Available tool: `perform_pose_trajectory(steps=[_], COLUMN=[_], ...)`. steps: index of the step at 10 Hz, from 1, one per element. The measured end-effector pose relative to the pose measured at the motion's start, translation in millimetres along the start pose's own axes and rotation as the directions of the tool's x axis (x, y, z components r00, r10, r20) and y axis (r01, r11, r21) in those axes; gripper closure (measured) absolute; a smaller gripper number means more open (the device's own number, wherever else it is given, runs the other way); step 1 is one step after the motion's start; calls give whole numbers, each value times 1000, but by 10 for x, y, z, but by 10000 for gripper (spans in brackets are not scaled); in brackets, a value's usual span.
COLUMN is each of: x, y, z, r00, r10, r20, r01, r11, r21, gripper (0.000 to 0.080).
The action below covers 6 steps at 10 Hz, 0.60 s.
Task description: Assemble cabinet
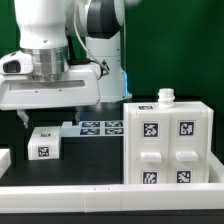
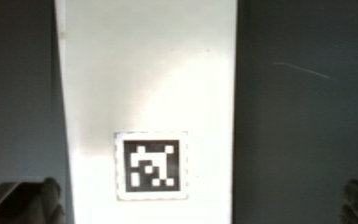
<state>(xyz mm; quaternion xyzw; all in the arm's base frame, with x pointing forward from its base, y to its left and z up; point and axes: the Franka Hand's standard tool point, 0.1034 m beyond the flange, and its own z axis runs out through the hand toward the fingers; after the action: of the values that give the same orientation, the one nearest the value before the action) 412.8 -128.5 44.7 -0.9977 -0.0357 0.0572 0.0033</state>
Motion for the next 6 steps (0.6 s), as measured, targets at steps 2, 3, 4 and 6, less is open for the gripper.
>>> perform_pose_trajectory(steps=[2, 3, 4, 6], x=[-8, -22, -40, -67], y=[18, 49, 82, 121], z=[68, 124, 172, 261], r00=[999, 999, 998, 997], r10=[-31, -54, -68, -83], r20=[-4, -3, -1, 2], r01=[31, 54, 68, 83], r11=[999, 998, 998, 996], r21=[-10, -15, -19, -25], gripper=[3, 3, 3, 3])
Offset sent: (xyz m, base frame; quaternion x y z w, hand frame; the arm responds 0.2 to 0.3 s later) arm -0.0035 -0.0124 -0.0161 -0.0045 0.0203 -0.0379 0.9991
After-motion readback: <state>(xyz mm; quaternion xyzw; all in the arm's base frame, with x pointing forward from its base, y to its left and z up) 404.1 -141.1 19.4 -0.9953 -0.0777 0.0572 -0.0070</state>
